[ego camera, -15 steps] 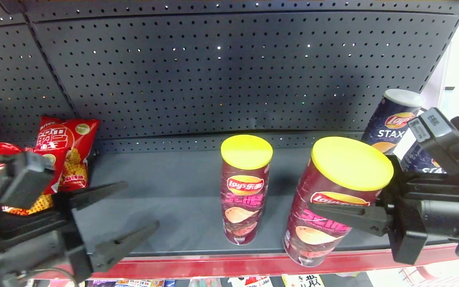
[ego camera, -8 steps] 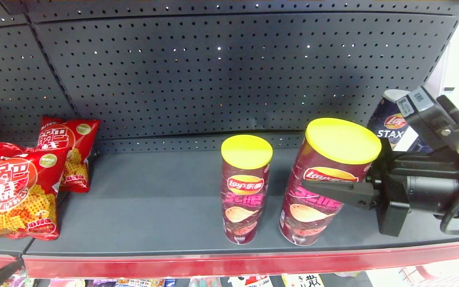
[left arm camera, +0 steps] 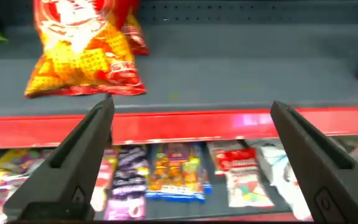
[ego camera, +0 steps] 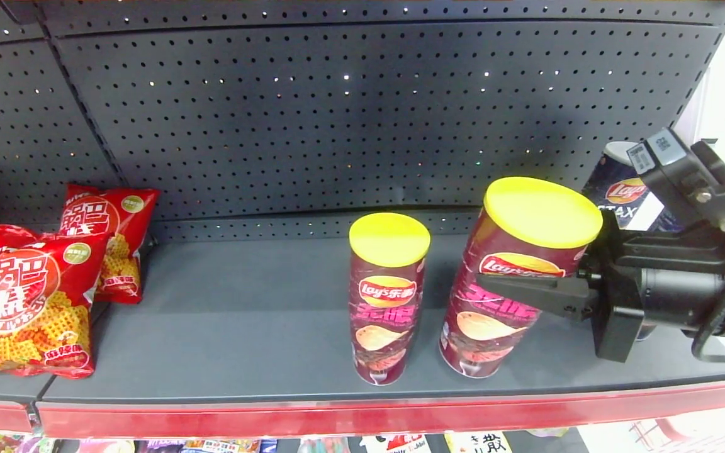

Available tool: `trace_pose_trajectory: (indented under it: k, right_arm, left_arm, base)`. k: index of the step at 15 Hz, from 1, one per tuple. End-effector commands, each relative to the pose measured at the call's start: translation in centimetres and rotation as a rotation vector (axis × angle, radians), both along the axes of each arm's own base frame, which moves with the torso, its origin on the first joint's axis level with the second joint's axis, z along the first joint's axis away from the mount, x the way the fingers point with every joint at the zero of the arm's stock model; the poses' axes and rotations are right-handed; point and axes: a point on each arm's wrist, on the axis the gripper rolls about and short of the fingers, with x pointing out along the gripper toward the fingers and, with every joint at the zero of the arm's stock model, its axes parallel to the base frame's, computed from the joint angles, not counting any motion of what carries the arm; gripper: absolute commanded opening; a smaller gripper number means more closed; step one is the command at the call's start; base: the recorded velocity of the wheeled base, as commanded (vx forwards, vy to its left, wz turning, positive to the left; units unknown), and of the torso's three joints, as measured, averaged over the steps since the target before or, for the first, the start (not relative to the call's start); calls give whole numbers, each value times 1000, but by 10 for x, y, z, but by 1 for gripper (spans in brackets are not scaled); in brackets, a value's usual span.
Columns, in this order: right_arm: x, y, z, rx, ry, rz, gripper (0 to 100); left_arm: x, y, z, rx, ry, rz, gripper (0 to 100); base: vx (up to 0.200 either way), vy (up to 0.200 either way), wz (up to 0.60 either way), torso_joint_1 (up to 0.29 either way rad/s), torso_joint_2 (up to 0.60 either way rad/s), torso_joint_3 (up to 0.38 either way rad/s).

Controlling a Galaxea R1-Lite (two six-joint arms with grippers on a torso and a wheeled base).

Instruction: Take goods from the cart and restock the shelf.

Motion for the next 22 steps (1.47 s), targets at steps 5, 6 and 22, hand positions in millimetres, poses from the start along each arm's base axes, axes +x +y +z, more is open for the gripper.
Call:
trace_pose_trajectory:
  k: [5,6,22]
  right_arm:
    - [0,-1,3,20,-7,-7,0]
    - [0,-2,3,18,-5,-8,0]
    - [129,32,-12,26,2,-188,0]
  left_arm:
    - [-1,0,-8,54,50,24,100]
    - [-1,1,-8,25,52,54,100]
    - [-1,1,-7,-18,45,52,100]
  base:
    - [0,0,0,0,0,0]
    - [0,0,0,0,0,0]
    - [0,0,0,0,0,0]
